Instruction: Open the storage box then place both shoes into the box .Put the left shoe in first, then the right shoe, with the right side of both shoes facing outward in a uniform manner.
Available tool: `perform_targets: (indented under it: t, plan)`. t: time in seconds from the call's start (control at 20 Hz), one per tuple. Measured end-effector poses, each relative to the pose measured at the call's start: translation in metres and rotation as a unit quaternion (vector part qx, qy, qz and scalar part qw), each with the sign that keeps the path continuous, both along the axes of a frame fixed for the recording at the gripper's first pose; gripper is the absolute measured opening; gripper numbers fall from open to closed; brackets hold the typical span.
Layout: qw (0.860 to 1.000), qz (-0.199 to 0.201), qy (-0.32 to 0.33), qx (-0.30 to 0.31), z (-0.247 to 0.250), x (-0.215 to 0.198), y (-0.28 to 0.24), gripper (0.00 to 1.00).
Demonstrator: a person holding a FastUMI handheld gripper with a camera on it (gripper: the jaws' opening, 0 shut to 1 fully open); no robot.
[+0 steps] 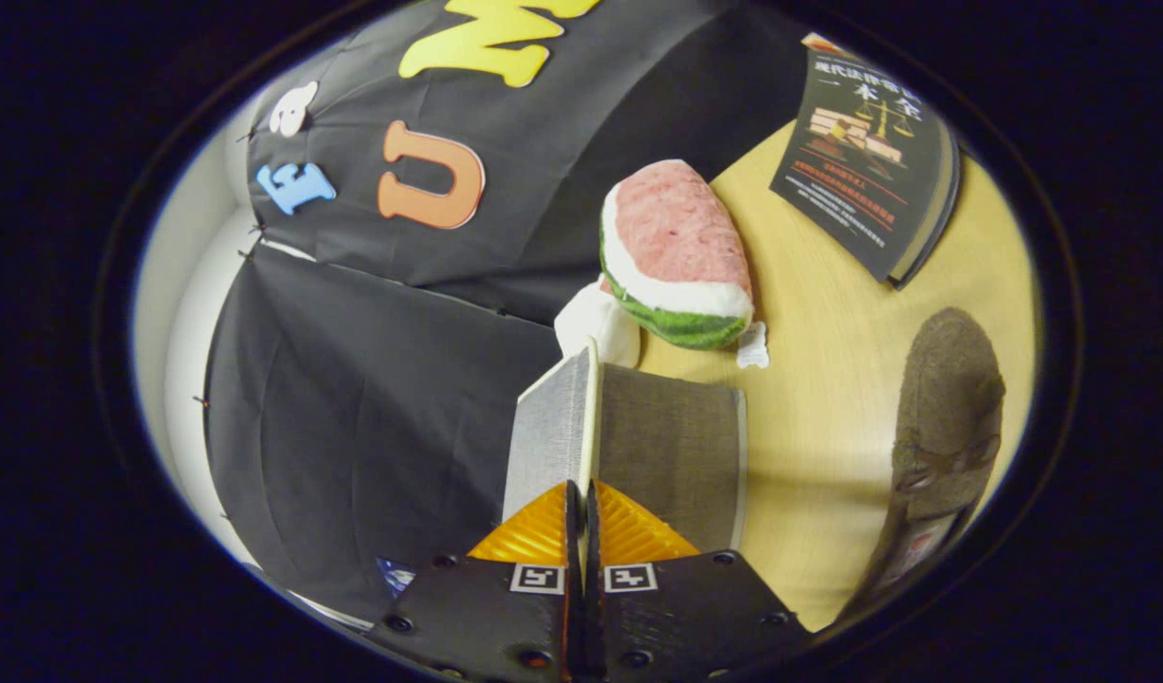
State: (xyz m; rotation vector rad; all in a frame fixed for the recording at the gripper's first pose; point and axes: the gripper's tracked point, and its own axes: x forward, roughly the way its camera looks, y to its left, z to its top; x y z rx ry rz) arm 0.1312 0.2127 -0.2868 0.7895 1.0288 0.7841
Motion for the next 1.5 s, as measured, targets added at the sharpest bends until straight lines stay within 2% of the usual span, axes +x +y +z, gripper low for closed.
perform_targets:
  t: [0.15,0.4,0.8,1.0,1.3,1.5]
  plan:
    - [1.000,0.000,-0.022,-0.013,0.019,-0.003,0.005,0.01]
    - [0.999,-0.002,-0.029,0.033,0.083,-0.005,0.030,0.01]
    - [0.998,0.033,-0.049,0.018,0.148,-0.018,0.123,0.01]
    - [0.997,0.048,-0.056,0.015,0.163,-0.028,0.177,0.01]
    - [0.997,0.052,-0.060,-0.010,0.162,-0.036,0.240,0.07]
    - [0.996,0.053,-0.065,-0.023,0.158,-0.042,0.256,0.10]
